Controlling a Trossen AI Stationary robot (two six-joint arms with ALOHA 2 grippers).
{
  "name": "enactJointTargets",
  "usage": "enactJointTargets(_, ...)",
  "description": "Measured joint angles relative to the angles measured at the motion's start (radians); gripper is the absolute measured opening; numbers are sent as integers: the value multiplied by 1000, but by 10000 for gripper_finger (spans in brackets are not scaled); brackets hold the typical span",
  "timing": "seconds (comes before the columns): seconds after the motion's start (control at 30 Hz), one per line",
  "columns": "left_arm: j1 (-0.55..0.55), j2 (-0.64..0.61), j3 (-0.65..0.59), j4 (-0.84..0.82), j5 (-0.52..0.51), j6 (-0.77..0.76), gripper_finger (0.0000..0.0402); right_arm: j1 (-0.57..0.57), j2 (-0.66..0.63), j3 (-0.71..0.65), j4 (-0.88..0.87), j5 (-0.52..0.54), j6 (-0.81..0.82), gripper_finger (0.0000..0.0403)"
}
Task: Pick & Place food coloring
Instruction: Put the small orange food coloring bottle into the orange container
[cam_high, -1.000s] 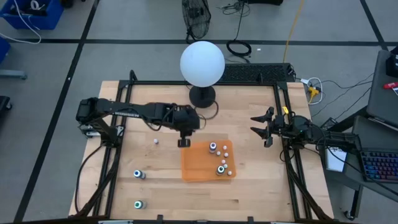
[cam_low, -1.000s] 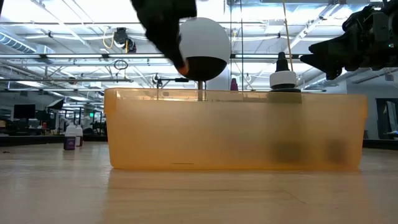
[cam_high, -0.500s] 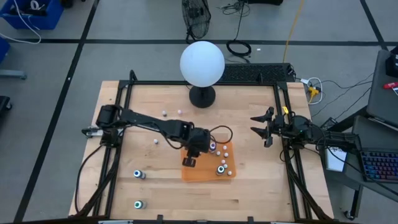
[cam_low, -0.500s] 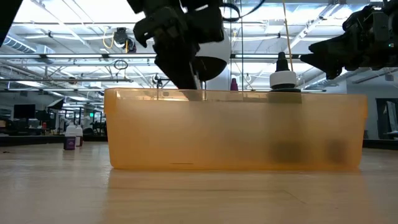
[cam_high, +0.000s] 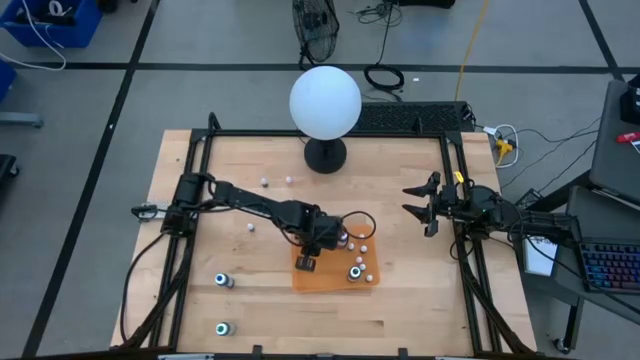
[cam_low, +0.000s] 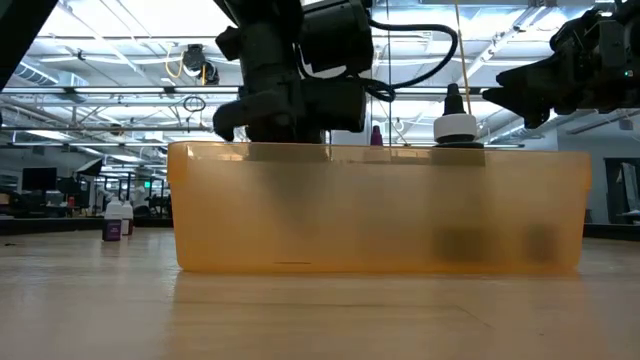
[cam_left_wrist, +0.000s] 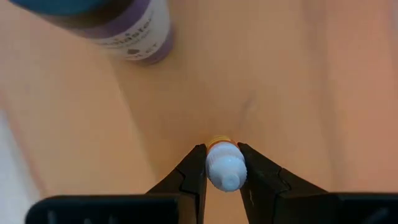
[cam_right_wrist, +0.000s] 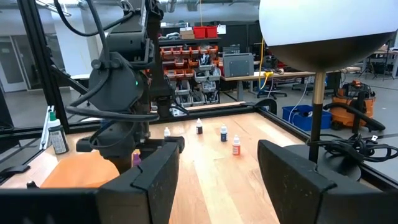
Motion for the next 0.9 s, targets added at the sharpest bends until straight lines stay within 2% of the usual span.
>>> enactJointTargets(0.13, 0, 1, 0, 0, -60, -2, 76, 0, 0, 0, 0, 0, 0, 208)
enactJointTargets(0.4, 2, 1, 0, 0, -53, -34, 91, 0, 0, 0, 0, 0, 0, 208)
enactJointTargets(0.9, 2, -9, 0, -2, -52, -113, 187, 0, 0, 0, 0, 0, 0, 208)
